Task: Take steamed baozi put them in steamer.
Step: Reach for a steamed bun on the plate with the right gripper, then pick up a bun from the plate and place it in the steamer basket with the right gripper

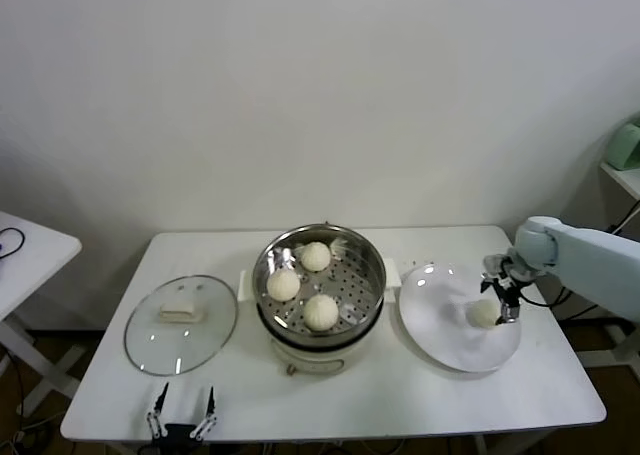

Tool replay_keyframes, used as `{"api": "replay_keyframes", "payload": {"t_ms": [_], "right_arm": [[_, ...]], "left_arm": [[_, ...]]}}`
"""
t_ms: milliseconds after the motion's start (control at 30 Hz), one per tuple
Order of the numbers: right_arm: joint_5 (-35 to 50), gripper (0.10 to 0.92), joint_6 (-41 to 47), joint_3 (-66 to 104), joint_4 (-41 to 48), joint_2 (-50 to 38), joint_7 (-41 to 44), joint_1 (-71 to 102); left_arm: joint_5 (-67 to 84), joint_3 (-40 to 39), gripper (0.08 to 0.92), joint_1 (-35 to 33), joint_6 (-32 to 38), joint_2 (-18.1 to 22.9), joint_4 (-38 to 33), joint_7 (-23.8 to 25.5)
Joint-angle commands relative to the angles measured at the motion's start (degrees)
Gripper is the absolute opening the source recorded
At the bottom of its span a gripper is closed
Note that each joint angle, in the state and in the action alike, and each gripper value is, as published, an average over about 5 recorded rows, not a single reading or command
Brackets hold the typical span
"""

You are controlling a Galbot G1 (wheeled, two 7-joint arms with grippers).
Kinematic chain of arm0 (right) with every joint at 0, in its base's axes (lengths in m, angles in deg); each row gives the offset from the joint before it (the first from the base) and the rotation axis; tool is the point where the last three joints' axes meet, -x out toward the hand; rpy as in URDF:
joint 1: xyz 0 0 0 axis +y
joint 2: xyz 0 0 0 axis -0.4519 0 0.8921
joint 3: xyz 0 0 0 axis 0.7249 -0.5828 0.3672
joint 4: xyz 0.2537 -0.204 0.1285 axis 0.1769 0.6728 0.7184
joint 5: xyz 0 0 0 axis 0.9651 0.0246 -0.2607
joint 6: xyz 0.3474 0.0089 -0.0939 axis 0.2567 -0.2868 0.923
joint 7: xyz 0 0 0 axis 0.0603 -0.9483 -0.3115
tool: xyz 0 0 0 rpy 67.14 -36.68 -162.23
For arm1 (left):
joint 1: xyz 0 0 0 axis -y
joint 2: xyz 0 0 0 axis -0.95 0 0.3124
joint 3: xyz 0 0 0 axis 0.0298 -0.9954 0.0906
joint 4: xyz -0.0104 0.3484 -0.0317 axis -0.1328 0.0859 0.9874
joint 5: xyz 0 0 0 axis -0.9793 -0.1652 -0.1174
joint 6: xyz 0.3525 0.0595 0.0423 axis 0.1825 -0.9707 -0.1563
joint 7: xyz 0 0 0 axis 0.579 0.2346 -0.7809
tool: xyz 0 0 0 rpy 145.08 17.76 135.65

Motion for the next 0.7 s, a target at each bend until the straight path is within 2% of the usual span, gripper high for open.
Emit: {"api": "replay_keyframes", "payload": {"t_ms": [33,167,367,533,700], "right_arm": [[-1.08,0.784,-0.21,2.28,2.44,1.45,0.34,2.98],[-1.35,0.696,-0.18,2.03,2.10,1.37,0.79,2.50],[-0.42,0.611,-0.15,-0.21,-0.74,0.29,1.38,-2.66],[4.75,0.595,0.35,-8.99,-7.93,-0.96,2.28,-14.82],[13.80,0.594,1.51,-20.54,-16.72,-0.27,3.49,-31.34]], "left_arm": [[-0.04,0.09,0.823,0.22,-0.04,-0.05,0.32,-0.10],[-0.02,0.09,0.823,0.29,-0.05,-0.07,0.41,-0.18],[0.11,0.21,0.823,0.22,-0.01,-0.11,0.25,-0.34],[0.08,0.05,0.823,0.27,0.01,-0.07,-0.06,-0.40],[0.08,-0.03,0.823,0.13,0.10,-0.21,-0.42,-0.40]]}}
